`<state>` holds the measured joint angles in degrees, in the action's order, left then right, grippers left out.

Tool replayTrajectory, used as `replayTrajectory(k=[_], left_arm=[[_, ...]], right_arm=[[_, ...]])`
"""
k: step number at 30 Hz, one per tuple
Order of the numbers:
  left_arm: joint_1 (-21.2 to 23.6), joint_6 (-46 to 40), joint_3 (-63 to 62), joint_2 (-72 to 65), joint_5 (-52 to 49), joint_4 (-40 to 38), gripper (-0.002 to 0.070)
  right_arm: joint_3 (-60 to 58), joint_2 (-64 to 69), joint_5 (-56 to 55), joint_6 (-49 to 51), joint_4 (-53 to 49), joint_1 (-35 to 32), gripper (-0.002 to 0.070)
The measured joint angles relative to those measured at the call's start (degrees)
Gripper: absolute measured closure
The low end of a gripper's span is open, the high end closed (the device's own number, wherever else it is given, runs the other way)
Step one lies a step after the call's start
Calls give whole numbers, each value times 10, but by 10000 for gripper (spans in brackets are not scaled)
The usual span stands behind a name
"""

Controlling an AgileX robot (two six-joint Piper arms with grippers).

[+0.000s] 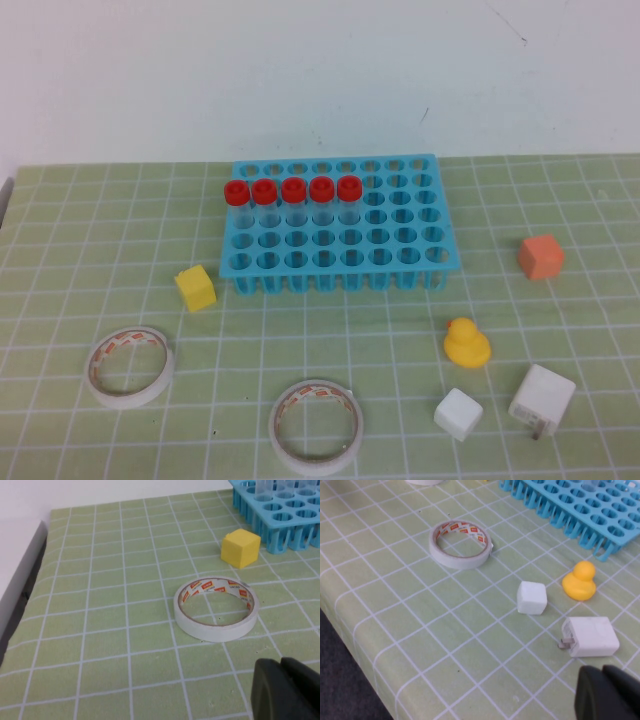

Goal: Place the test tubes

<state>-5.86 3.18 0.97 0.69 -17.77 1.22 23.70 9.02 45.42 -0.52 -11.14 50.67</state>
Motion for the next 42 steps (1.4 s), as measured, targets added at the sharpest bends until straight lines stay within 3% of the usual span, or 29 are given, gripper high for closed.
replayTrajectory(k=[11,42], left_arm=[[0,-66,0,0,-2,-74,676],[0,-72,0,0,-3,-87,676]], right_arm=[[0,0,0,0,0,0,678],[-1,-24,0,0,0,-8,678]])
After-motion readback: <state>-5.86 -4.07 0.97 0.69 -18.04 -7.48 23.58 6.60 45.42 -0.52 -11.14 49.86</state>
